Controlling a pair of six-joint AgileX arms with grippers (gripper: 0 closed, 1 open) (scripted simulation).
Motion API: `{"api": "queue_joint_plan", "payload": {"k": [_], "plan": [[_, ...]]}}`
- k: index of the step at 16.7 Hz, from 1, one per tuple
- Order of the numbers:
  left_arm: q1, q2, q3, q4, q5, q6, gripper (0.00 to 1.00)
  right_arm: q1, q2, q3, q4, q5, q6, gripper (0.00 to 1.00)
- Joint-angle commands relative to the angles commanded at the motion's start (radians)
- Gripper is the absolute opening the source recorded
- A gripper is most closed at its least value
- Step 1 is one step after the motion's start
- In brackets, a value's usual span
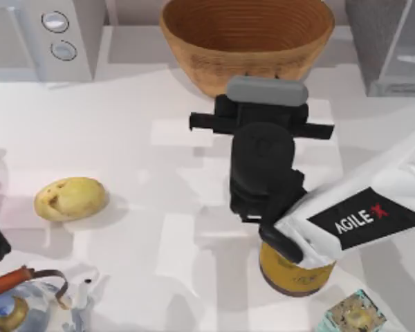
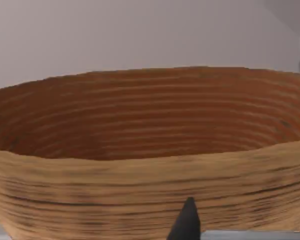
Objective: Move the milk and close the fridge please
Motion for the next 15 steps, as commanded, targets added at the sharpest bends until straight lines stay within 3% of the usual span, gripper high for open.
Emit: {"api": "queue_joint_plan", "payload": {"k": [9,12,15], "plan": [[0.000,0.000,0.000,0.000,0.000,0.000,1.00,-0.552,-0.454,-0.431,-0.041,-0.637,-0.009,0.00],[0.000,0.000,0.000,0.000,0.000,0.000,1.00,-0.687,-0.572,-0.536,-0.050,-0.793,-0.013,0.00],[0.000,0.000,0.000,0.000,0.000,0.000,1.00,-0.766,-0.642,-0.593,-0.054,-0.881,-0.015,0.00]]}}
